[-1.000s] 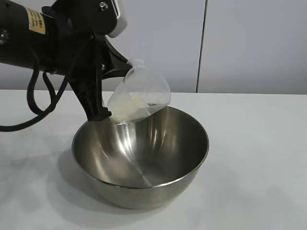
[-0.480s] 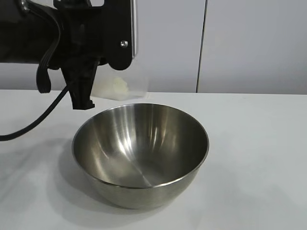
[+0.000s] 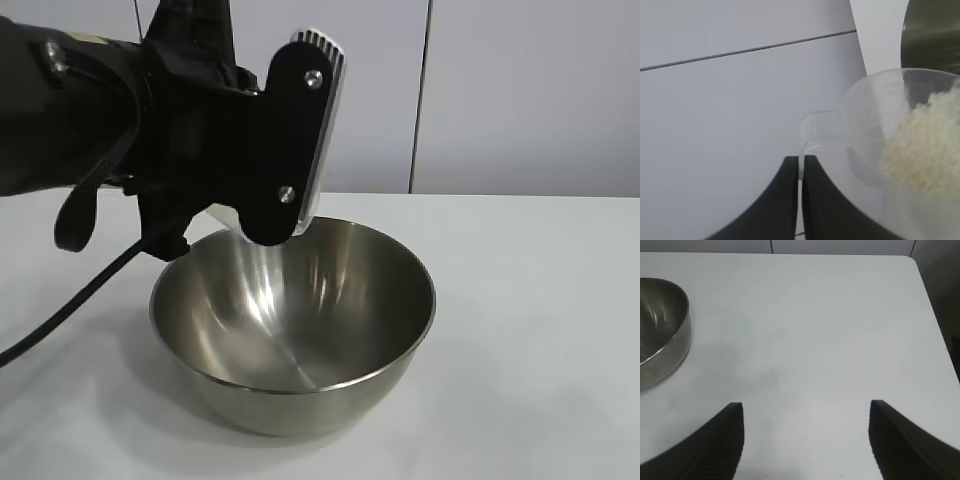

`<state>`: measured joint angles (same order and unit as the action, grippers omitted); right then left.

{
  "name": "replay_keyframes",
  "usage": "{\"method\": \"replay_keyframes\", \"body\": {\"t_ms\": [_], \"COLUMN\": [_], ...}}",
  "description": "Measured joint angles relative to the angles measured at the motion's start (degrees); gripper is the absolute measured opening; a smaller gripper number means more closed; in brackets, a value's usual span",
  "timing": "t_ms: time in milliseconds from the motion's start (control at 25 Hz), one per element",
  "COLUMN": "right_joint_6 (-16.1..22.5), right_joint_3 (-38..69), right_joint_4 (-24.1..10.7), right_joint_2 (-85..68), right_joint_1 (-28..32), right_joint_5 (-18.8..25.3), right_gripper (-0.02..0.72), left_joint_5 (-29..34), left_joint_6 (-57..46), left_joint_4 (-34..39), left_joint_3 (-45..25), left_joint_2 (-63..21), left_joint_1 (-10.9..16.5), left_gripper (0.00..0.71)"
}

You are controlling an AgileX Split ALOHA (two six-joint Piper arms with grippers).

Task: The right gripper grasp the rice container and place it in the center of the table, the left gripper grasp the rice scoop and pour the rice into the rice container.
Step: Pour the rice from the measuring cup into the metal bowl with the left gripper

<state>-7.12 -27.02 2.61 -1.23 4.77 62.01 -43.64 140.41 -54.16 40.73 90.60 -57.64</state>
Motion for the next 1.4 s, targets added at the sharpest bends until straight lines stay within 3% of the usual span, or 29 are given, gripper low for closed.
{"method": "replay_keyframes", "body": {"t_ms": [600,1000,1200,1400], "right_joint_6": [0.00,0.00,0.00,0.00], "right_joint_3": [0.00,0.00,0.00,0.00], "right_joint_4": [0.00,0.01,0.01,0.01], "right_joint_2": [0.00,0.00,0.00,0.00], "right_joint_1": [0.00,0.00,0.00,0.00], "right_joint_5": [0.00,0.07,0.07,0.07], "right_gripper": [0.487,0.487,0.487,0.487], "left_joint_5": [-0.05,-0.05,-0.11,-1.96], "left_joint_6": [29.66,31.03,17.22,-14.40], "left_joint_4": [-1.80,-2.65,-2.70,-2.83], "left_joint_3": [0.00,0.00,0.00,0.00], "left_joint_2": [0.00,0.00,0.00,0.00], "left_joint_1": [0.00,0.00,0.00,0.00], "left_gripper": [0.008,0.008,0.008,0.008]}}
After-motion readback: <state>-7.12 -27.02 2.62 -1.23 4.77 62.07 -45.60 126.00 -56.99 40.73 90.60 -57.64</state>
